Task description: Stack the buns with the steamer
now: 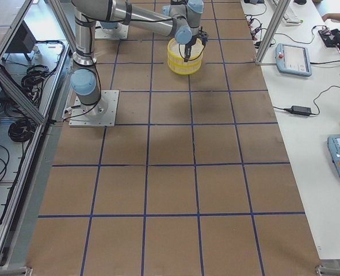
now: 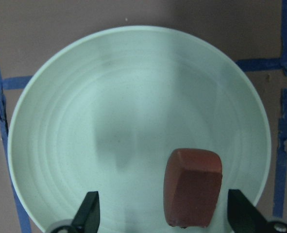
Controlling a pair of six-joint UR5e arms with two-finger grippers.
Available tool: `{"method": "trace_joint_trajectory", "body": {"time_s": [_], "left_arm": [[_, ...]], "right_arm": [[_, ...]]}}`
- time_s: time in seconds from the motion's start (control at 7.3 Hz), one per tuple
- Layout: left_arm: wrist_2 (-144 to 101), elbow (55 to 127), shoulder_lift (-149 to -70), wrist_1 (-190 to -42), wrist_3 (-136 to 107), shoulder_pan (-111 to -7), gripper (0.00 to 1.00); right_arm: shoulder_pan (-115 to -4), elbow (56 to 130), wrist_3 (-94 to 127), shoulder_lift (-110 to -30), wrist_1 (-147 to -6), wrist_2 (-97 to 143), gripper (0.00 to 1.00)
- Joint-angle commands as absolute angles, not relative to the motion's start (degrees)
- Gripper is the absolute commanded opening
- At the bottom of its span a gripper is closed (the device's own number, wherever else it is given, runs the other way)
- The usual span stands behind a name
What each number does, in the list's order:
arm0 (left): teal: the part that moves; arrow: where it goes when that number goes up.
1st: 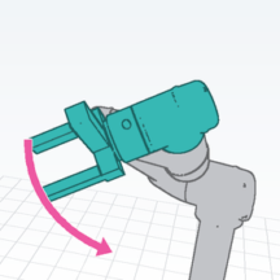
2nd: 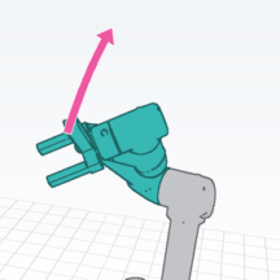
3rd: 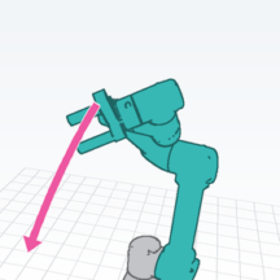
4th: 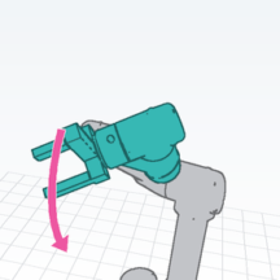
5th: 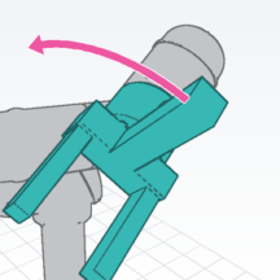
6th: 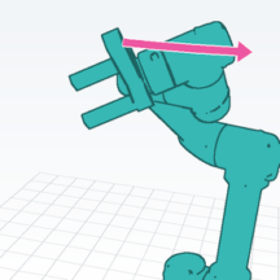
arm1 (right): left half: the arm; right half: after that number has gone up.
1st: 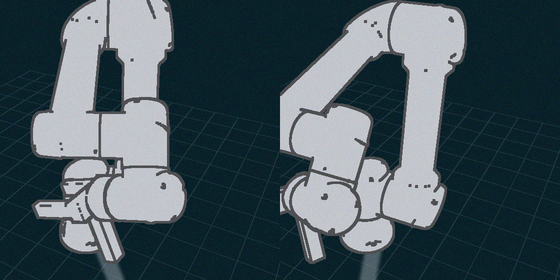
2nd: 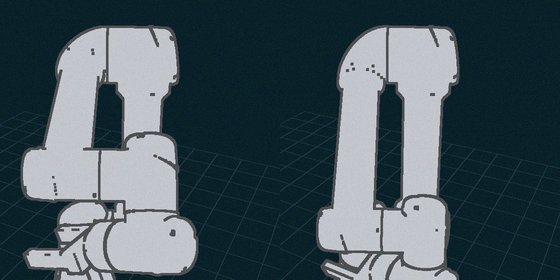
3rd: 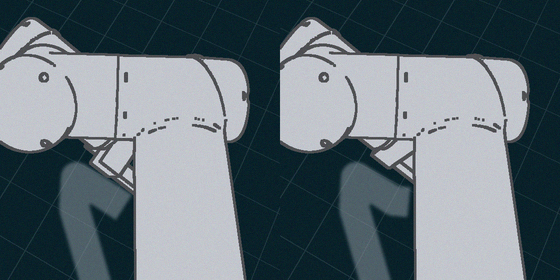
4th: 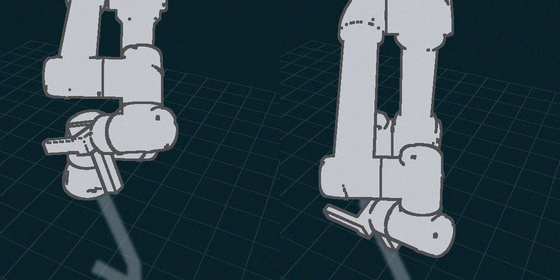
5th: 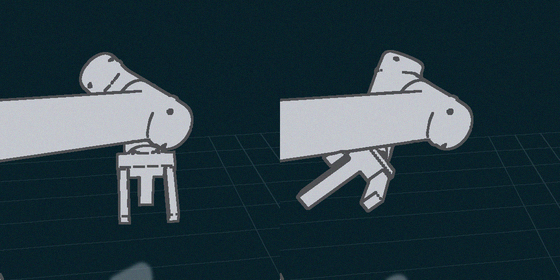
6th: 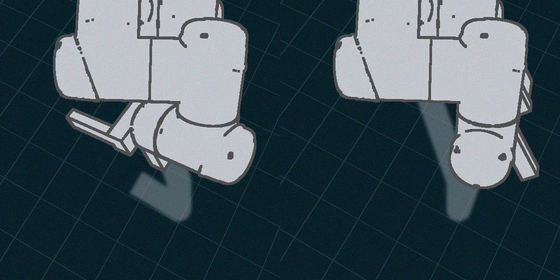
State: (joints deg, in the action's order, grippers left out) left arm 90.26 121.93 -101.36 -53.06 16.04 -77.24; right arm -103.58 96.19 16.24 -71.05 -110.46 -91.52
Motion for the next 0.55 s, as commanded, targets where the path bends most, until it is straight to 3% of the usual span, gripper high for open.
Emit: {"method": "trace_joint_trajectory", "body": {"time_s": [0.0,0.14,0.41], "left_arm": [[90.1,121.8,-102.6,-53.0,15.3,-77.3,0.33],[90.1,120.9,-101.9,-52.6,12.1,-77.3,0.15],[90.0,115.6,-97.7,-57.5,9.9,-80.8,0.12]], "right_arm": [[-104.8,96.3,16.3,-70.4,-111.9,-91.9,0.08],[-104.9,96.3,16.3,-70.0,-112.5,-91.8,0.08],[-104.9,96.3,16.3,-69.8,-112.9,-91.8,0.09]]}}
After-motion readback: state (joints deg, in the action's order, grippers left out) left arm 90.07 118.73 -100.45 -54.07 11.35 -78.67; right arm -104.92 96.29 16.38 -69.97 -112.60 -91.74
